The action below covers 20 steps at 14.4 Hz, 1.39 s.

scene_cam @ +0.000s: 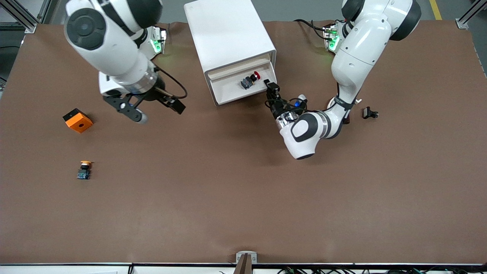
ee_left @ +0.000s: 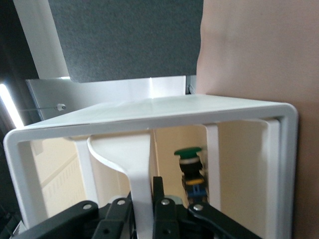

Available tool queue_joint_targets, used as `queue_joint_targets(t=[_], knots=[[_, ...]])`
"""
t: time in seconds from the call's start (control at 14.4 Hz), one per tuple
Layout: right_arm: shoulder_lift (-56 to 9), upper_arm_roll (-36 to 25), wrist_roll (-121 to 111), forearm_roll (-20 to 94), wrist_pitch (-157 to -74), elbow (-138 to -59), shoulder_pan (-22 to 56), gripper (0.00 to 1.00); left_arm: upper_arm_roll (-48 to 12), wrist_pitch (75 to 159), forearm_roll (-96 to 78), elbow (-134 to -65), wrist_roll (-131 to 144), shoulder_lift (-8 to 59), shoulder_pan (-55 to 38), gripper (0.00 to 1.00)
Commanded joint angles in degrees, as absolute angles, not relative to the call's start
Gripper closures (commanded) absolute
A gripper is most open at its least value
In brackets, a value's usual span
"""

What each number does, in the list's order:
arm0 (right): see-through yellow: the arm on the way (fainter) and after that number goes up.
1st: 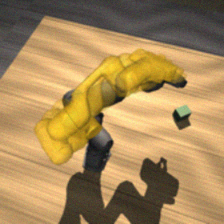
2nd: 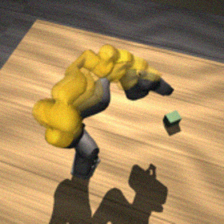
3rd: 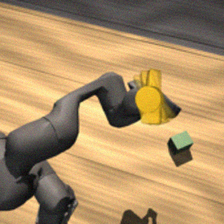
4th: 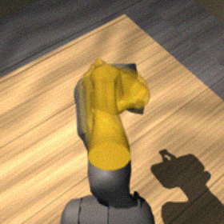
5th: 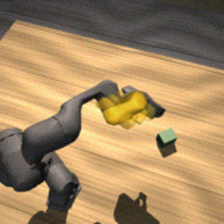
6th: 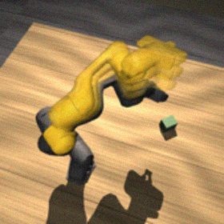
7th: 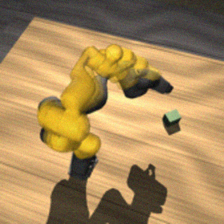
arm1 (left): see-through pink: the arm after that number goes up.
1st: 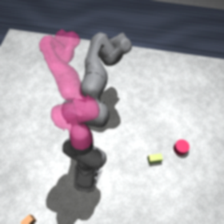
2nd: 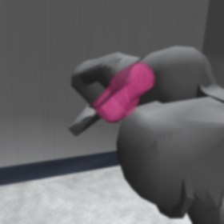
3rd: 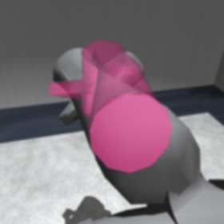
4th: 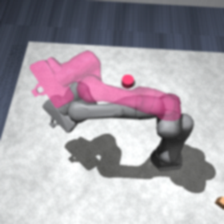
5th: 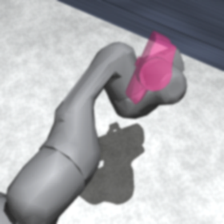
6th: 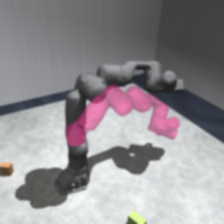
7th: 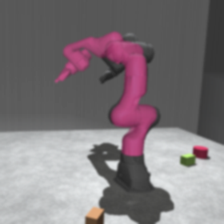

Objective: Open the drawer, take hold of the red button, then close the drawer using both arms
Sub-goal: 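Grasp the red push button inside the drawer with the right gripper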

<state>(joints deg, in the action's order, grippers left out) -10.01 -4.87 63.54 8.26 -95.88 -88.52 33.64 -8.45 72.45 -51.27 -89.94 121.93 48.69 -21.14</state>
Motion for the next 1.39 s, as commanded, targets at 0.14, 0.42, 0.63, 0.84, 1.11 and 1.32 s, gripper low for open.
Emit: queue_joint_targets(t=[0.14,0.42,0.63,0.84,1.11,1.32], knots=[[-13.18,-5.62,74.16,9.32,-100.36,-88.07,40.68,0.00,-7.39,72.42,-53.26,-84.91,123.13,50.36,-17.58,0.86],[-15.73,-5.62,81.37,8.61,-103.88,-87.80,45.34,0.00,-6.33,73.04,-53.53,-84.02,123.05,50.71,-16.17,0.85],[-18.01,-5.71,86.21,7.83,-106.43,-87.63,48.59,0.00,-6.33,73.04,-53.53,-84.02,123.05,50.80,-16.17,0.81],[-20.82,-5.71,90.60,5.89,-109.41,-87.63,51.67,0.00,-6.33,73.12,-53.44,-84.11,122.96,50.89,-16.43,0.41],[-23.81,-5.71,93.77,5.01,-111.71,-86.93,53.43,0.00,-6.33,73.13,-53.70,-84.11,122.70,50.98,-16.26,0.00],[-26.71,-5.80,94.91,4.57,-111.71,-85.00,54.58,0.00,-6.33,73.13,-53.61,-83.94,121.91,50.98,-15.91,0.00]])
